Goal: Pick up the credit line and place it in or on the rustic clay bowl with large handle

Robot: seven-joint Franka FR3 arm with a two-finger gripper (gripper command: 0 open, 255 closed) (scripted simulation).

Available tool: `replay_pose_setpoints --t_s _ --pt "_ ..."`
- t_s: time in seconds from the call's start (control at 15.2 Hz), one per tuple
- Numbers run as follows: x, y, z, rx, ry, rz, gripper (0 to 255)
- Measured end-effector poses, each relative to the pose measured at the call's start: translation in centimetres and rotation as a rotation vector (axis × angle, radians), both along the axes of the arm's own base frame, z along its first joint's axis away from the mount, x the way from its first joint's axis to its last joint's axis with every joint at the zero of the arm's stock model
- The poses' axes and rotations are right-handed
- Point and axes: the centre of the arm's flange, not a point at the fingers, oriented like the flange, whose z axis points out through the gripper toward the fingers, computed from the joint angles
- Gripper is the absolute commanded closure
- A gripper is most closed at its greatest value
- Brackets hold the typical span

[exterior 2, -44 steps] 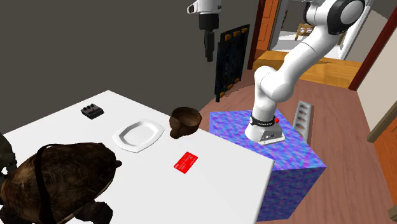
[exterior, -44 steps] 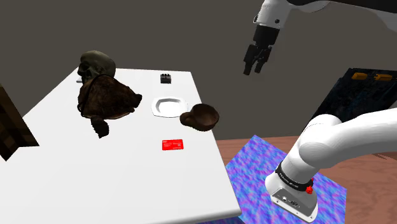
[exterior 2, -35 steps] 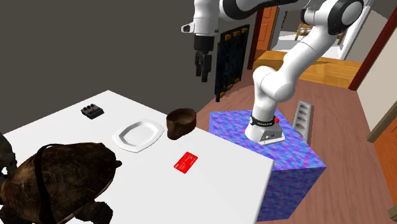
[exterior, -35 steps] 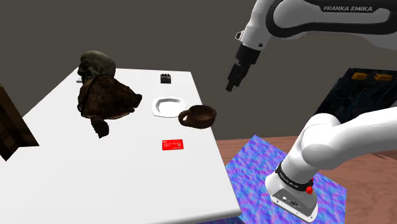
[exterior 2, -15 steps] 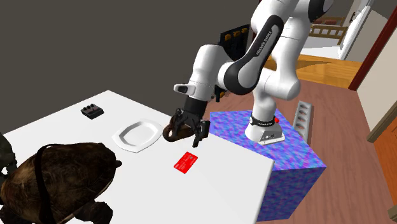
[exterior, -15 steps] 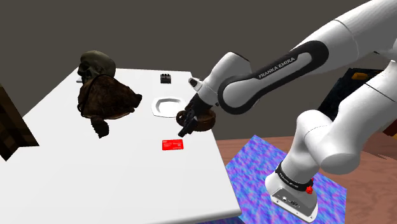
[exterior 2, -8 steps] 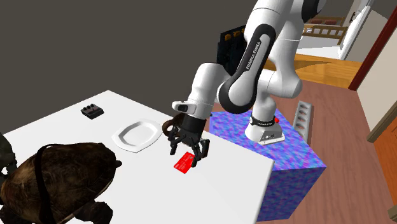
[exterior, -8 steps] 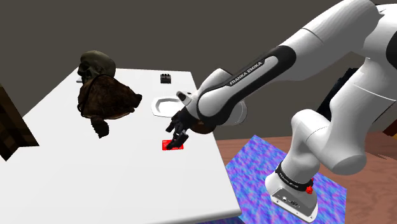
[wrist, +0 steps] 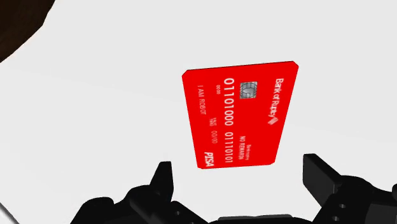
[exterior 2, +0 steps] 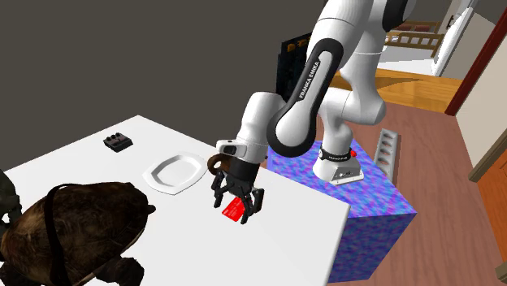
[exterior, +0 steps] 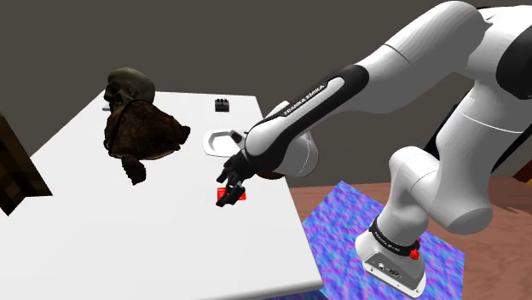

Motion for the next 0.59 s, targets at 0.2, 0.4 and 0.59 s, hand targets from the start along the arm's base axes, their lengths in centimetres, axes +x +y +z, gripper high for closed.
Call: replay_pose_setpoints --t_s 0.2,0.4,0.59 --pt "0.02 0.04 -0.02 0.000 0.000 0.000 0" --pt "0.14 0.13 0.48 0.006 -0.010 -0.001 255" --pt "0.15 0.14 0.49 0.006 -0.009 -0.001 255"
